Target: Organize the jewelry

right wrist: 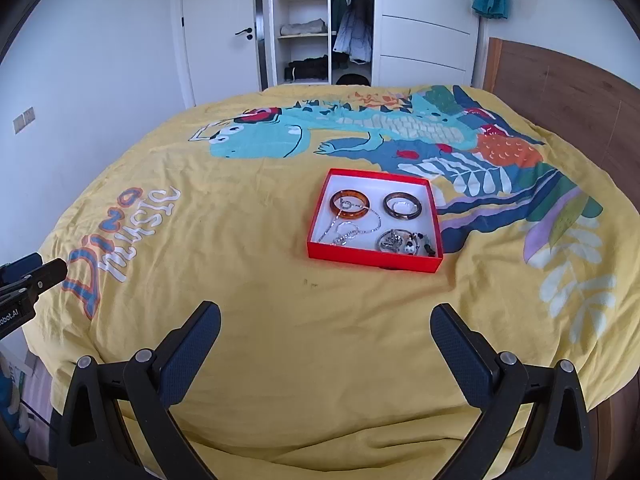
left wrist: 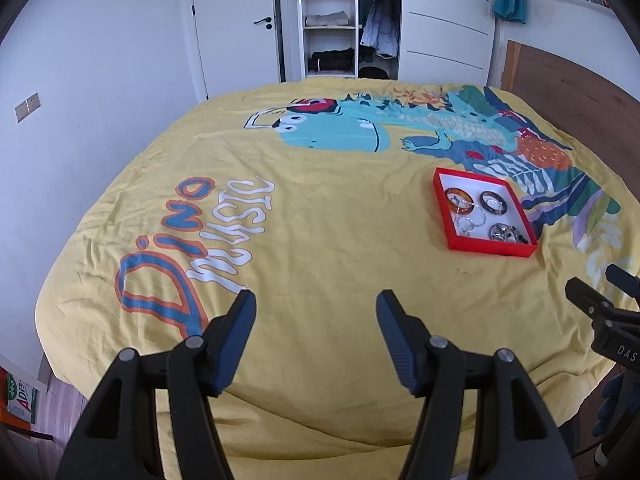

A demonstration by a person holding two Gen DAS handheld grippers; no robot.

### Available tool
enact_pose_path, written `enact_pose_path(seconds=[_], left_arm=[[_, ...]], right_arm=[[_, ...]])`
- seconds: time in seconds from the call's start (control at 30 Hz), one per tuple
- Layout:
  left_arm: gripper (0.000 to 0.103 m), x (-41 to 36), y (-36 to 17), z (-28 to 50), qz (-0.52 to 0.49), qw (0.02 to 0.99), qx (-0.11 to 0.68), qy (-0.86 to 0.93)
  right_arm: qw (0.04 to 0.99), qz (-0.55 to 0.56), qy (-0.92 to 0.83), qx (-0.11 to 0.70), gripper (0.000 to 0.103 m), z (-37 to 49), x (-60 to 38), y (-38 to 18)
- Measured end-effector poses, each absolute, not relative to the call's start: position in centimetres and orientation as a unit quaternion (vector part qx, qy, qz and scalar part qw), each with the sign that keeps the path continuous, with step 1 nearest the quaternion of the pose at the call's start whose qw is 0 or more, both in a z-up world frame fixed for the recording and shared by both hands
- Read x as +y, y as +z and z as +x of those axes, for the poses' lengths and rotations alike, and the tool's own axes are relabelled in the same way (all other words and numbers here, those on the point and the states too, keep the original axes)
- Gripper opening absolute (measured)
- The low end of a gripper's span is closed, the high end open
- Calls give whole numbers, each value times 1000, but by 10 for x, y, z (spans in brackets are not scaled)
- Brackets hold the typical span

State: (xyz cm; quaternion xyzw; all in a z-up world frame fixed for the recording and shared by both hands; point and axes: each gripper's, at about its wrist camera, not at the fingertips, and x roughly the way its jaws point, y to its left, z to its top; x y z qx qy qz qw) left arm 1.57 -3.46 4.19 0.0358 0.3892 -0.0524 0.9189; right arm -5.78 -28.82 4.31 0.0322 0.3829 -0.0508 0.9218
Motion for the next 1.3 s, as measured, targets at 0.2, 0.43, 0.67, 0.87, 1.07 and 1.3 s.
enact_pose_path(seconds=[0.2, 0.43, 0.67, 0.87, 1.07, 1.3], left_arm=[[61, -32, 35, 19, 33, 914, 400, -54], [61, -34, 31, 20, 34, 912, 404, -59], [61, -34, 30, 20, 36, 912, 404, -59], [61, -36, 27, 18, 41, 911, 405, -63], [61, -39, 25, 16, 43, 911, 405, -64], [61, -42, 23, 14, 46, 909, 408, -67]], right_arm=[[918, 31, -49, 392, 103, -55, -286, 37], [917, 31, -50, 393, 103, -54, -287, 35], [916, 34, -50, 396, 103, -54, -288, 32], [917, 34, -50, 395, 103, -55, -288, 31], [916, 35, -53, 396, 103, -55, -289, 29], [916, 35, -53, 396, 103, -56, -290, 29]])
